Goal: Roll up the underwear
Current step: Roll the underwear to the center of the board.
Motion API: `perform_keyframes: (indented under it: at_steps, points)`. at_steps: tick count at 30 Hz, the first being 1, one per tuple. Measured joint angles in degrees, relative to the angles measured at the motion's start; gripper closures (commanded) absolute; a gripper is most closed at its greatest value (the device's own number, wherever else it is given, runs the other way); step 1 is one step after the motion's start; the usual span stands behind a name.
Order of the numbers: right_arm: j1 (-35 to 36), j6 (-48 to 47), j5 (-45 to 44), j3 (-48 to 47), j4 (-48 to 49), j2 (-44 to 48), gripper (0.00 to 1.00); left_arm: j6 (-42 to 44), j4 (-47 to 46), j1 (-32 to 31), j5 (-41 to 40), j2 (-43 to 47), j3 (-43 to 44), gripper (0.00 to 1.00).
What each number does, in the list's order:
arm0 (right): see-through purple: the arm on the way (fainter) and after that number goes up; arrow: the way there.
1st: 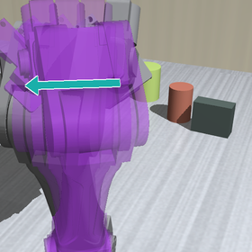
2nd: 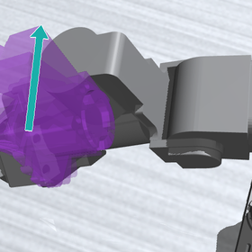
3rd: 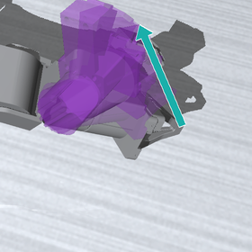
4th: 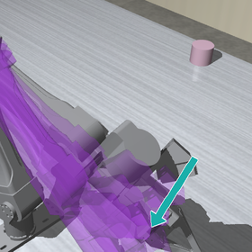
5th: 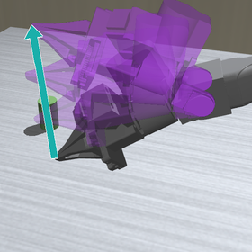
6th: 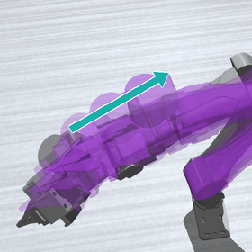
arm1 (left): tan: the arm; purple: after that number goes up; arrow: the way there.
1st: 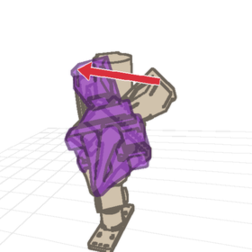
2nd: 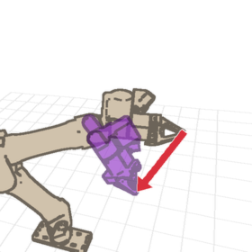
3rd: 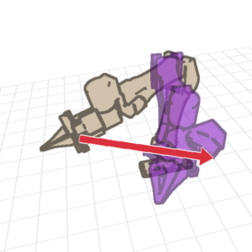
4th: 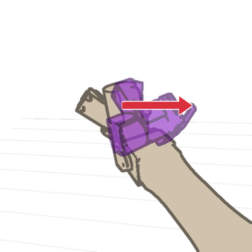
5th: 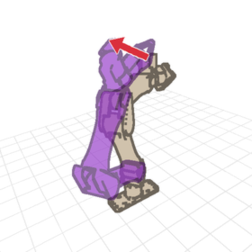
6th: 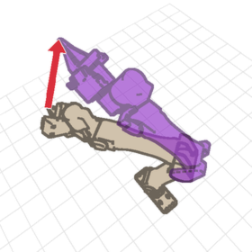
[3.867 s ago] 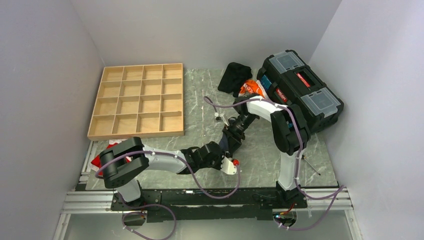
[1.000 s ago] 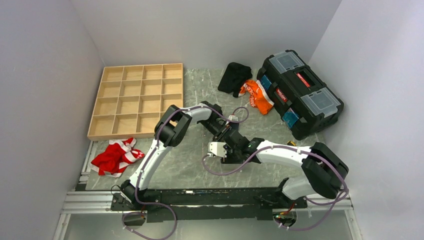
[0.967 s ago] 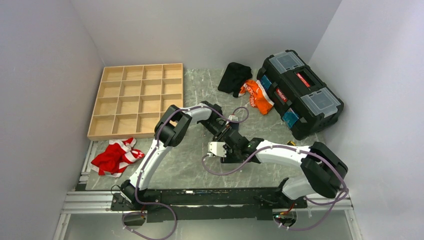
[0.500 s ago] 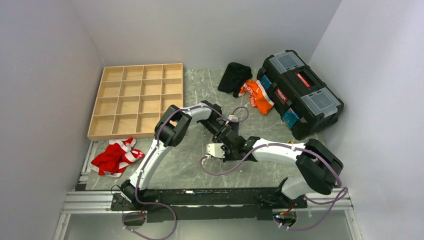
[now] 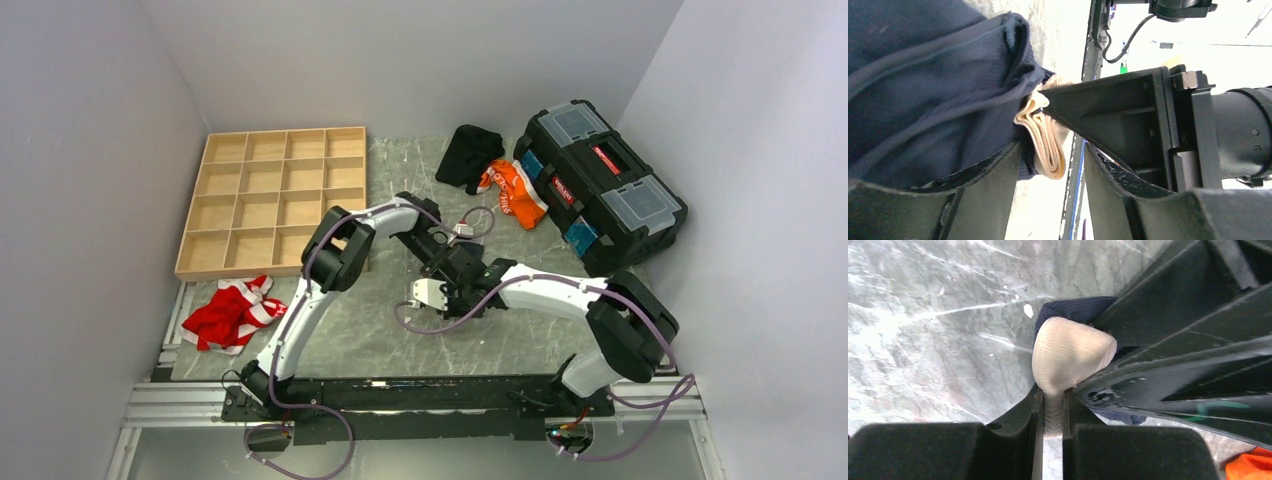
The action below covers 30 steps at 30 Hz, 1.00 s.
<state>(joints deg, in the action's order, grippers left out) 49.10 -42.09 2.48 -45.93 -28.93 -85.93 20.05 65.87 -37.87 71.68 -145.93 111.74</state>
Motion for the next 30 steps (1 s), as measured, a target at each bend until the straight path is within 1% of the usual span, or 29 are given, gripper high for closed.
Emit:
perform_keyframes:
  at_steps: [3, 8, 13, 17, 23, 30]
  points:
    - [-0.1, 0.7, 1.9, -0.4, -0.8, -0.2, 1.0, 0.3, -0.1, 1.0, -1.8, 1.2, -0.4, 0.4]
    - [-1.2, 2.0, 6.4, -1.2, -2.8, -0.2, 1.0, 0.8, -0.9, 3.3, -4.9, 3.9, -3.8, 0.4]
    - [-3.5, 2.7, 11.7, -1.9, -6.1, -0.2, 1.0, 0.8, -3.7, 6.0, -7.1, 7.9, -9.5, 0.4]
    - [-6.8, 2.6, 16.4, -2.6, -8.6, -0.8, 1.0, 0.6, -7.3, 7.8, -9.6, 11.9, -14.4, 0.41]
    - [-13.3, 1.6, 24.3, -6.9, -13.6, -5.1, 1.0, -1.0, -15.8, 9.7, -12.7, 19.3, -24.2, 0.42]
    - [-20.9, -1.4, 34.1, -15.1, -21.9, -15.0, 1.0, -4.6, -30.1, 10.5, -13.4, 31.1, -40.2, 0.43]
